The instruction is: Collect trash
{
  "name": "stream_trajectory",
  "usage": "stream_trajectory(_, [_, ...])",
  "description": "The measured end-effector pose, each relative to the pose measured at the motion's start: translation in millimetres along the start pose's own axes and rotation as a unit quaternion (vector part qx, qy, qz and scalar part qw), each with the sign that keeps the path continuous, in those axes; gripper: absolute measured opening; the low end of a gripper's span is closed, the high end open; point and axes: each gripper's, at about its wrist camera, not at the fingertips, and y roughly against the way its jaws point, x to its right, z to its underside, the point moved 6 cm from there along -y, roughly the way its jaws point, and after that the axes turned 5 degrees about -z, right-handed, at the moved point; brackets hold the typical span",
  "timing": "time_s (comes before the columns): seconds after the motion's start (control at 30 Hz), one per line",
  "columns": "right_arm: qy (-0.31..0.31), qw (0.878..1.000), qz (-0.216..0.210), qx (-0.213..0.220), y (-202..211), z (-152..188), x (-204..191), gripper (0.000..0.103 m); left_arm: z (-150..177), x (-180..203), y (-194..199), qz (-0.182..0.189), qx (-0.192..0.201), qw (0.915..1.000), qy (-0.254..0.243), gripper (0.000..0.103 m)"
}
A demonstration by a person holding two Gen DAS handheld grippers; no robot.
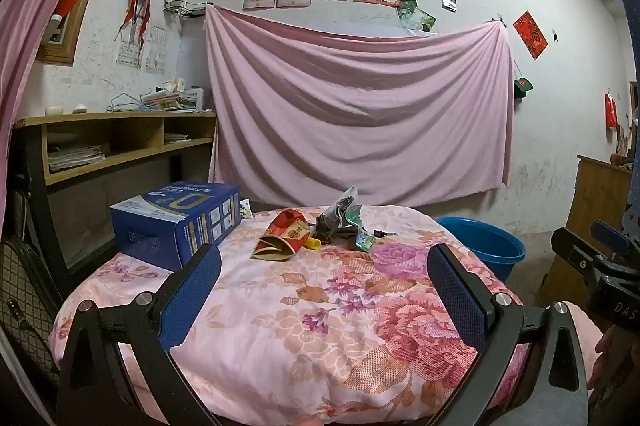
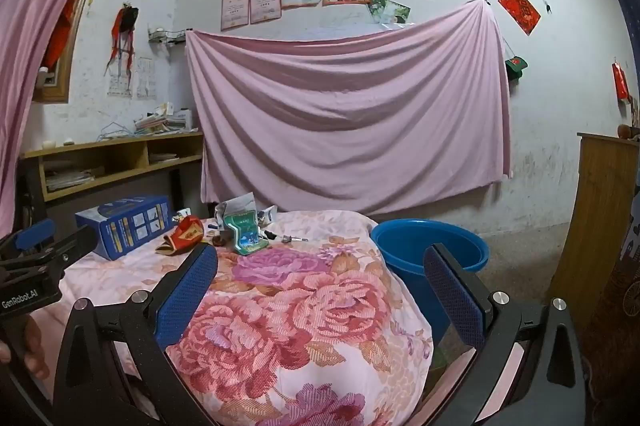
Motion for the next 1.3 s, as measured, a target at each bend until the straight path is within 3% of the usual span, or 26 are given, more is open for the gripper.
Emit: stream_trajectory(1.3, [-0.003,1.0,0.0,-0.002,-0.9,0.9,0.7,0.103,0.4,-0.3,-0.7,0.0,-0.001,1.0,0.001,0.101])
